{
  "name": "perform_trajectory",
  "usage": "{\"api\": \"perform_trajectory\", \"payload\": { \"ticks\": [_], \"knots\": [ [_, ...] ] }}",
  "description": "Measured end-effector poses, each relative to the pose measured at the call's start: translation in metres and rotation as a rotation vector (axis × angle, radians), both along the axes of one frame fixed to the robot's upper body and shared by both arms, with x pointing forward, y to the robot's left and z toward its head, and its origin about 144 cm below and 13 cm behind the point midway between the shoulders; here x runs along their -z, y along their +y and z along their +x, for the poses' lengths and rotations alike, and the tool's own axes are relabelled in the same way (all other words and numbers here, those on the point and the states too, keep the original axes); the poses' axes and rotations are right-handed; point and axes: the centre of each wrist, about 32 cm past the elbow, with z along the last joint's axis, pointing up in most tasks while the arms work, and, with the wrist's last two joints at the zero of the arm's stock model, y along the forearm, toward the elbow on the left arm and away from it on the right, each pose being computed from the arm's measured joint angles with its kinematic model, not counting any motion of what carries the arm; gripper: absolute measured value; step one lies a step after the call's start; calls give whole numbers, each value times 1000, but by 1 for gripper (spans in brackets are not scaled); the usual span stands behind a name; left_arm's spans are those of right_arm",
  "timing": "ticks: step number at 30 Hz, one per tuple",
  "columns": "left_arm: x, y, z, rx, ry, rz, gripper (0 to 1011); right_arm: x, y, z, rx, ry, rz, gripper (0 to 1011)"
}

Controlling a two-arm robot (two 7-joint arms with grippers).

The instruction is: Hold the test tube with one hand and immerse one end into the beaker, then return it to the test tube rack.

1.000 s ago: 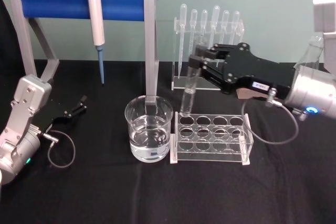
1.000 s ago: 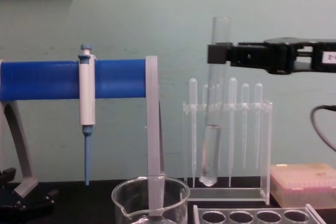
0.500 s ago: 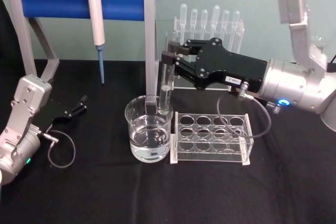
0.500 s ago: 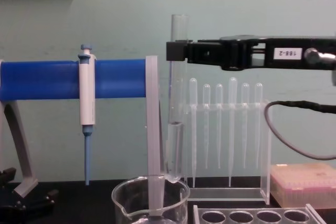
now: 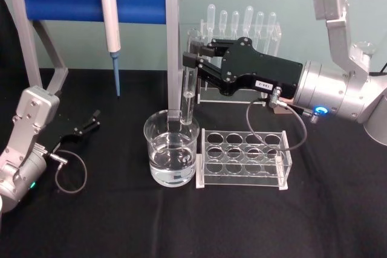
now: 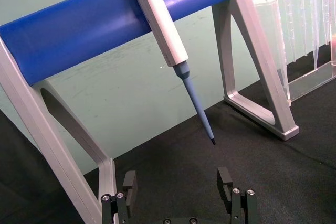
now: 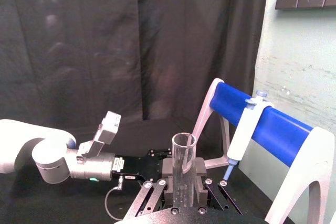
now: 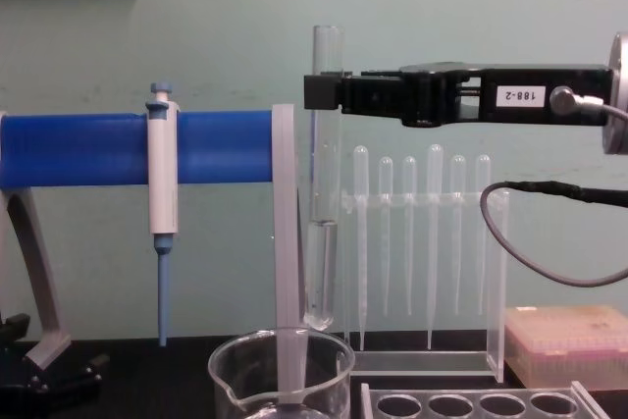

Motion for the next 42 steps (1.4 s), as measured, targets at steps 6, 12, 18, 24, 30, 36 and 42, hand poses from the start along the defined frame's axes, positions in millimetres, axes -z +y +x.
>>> {"api": "perform_trajectory", "payload": {
  "ticks": [6,12,18,24,30,36,42],
  "knots": [
    [0,0,0,0,0,0,1000,0,0,0,-3,0,1,241],
    [0,0,0,0,0,0,1000,0,0,0,-4,0,1,241],
    [0,0,0,0,0,0,1000,0,0,0,-4,0,1,241],
    [0,0,0,0,0,0,1000,0,0,0,-3,0,1,241],
    [0,0,0,0,0,0,1000,0,0,0,-4,0,1,241],
    [0,0,0,0,0,0,1000,0,0,0,-4,0,1,241],
    [0,0,0,0,0,0,1000,0,0,0,-4,0,1,241]
  ]
}}
